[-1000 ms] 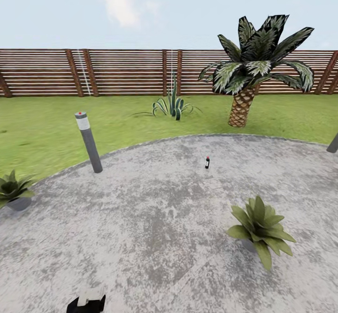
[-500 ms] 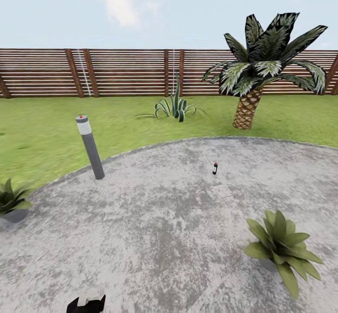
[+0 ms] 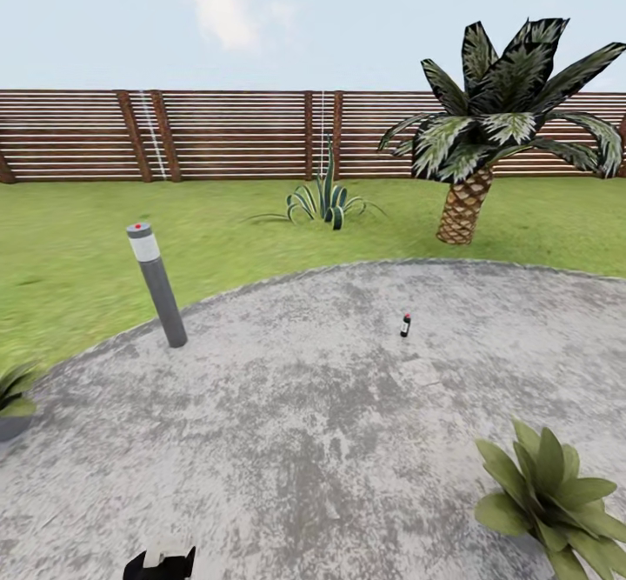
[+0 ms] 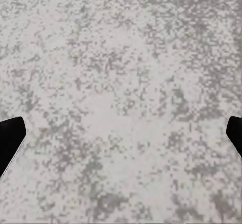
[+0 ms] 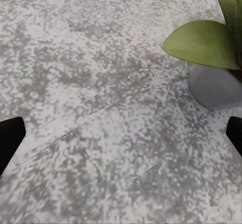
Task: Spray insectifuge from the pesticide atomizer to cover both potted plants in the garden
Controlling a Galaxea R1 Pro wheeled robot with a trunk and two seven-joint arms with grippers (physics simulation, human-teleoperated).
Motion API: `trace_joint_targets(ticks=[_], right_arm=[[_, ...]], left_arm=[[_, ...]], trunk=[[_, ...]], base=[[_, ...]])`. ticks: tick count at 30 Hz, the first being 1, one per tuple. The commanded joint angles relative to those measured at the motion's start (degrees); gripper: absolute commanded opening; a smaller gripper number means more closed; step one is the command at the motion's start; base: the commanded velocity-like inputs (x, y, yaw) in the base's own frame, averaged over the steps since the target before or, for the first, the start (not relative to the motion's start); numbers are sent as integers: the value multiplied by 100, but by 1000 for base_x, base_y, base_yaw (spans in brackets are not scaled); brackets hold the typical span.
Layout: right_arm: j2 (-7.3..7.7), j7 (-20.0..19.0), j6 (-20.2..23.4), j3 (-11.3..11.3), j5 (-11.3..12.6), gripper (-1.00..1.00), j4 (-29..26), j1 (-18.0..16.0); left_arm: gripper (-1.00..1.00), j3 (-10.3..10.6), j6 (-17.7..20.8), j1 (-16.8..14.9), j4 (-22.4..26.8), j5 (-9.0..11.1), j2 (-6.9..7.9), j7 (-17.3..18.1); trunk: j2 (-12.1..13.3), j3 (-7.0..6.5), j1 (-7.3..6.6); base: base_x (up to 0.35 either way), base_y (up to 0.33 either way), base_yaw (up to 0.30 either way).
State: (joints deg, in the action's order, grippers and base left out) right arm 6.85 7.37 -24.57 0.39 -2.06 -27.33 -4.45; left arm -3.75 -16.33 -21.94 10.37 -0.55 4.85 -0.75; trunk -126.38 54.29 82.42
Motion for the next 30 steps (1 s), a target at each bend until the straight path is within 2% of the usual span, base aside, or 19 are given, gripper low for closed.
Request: trace_joint_targets(ticks=[1, 30], right_arm=[[0, 28, -12, 5, -22, 100, 5, -3], [0, 28, -12, 5, -22, 100, 8, -3]], left_arm=[[100, -30, -19, -3, -7, -6, -2, 5], [100, -30, -19, -3, -9, -6, -2, 5]], trunk=[[-2, 5, 3], [-2, 5, 3]], base=[[338, 0, 0], [338, 0, 0]])
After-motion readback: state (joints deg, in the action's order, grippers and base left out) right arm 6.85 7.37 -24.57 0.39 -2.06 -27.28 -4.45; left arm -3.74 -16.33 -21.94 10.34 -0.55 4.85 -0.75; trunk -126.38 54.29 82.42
